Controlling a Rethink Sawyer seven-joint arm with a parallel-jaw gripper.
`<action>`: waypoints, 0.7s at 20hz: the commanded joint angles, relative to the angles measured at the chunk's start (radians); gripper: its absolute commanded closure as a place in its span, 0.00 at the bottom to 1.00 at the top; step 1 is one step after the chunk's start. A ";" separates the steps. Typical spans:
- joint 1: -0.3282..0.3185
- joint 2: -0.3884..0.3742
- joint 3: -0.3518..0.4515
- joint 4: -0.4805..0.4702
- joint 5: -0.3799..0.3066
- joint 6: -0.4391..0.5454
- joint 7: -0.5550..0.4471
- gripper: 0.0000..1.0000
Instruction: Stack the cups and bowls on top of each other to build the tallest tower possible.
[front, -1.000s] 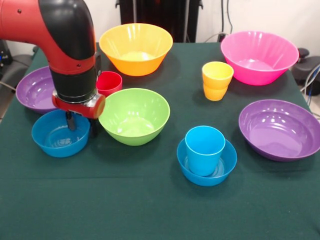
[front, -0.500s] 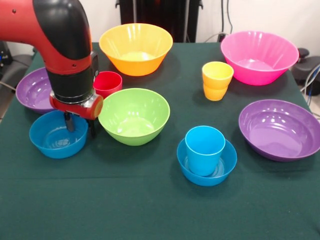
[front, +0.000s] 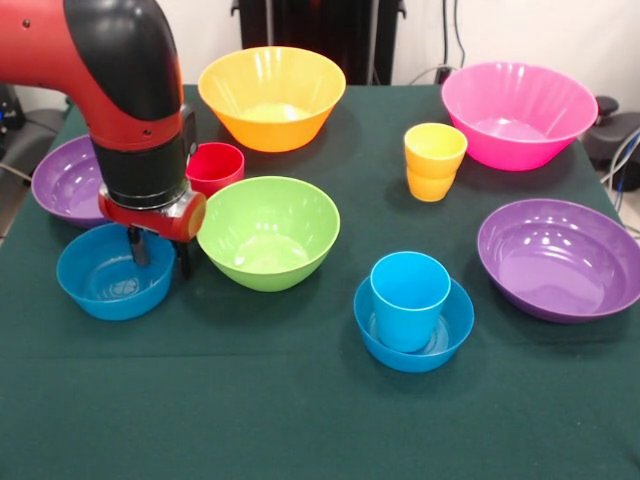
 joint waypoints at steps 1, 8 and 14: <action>0.040 0.093 0.104 -0.057 -0.015 -0.031 -0.093 0.00; 0.056 0.094 0.098 -0.074 -0.016 -0.026 -0.086 0.00; 0.060 0.092 0.101 -0.092 -0.008 0.020 -0.107 0.00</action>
